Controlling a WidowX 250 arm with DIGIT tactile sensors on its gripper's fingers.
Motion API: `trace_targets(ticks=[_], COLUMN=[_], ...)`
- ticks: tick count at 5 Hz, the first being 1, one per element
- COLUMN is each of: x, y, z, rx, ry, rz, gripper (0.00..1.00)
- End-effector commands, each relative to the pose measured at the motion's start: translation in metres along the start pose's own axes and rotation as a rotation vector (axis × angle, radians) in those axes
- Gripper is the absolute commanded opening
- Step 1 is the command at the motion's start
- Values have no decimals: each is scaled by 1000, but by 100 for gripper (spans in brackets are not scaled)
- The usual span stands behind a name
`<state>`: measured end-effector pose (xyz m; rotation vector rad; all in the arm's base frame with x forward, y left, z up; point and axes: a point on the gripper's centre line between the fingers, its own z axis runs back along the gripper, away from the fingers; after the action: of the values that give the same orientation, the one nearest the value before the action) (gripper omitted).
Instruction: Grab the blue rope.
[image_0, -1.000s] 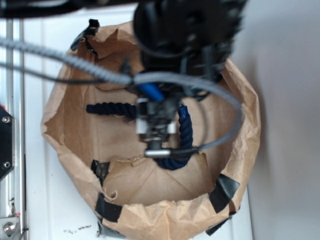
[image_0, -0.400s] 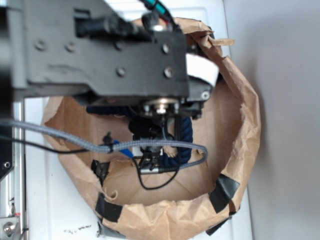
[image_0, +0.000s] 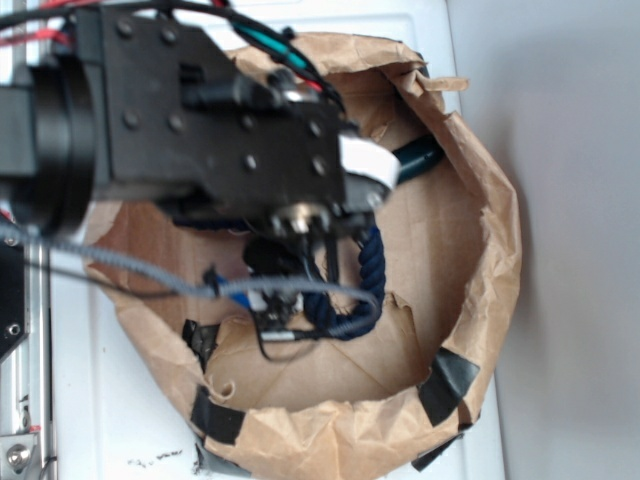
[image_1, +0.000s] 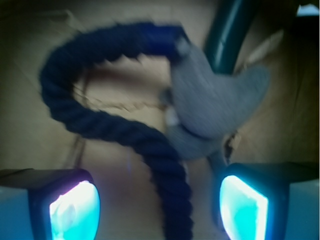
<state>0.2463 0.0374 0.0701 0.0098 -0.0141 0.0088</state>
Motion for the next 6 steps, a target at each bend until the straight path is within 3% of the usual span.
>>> trace_targets(ticks=[1,2,3,6], x=[3,-1,-5,-4], y=[2,-6,-12,-14], z=[-37,-52,-58,-47], rx=[32,49,69,85], ry=[-18,-14,-35,-66], rz=[-39,-66,-57,-46], gripper=[100,100,0,0])
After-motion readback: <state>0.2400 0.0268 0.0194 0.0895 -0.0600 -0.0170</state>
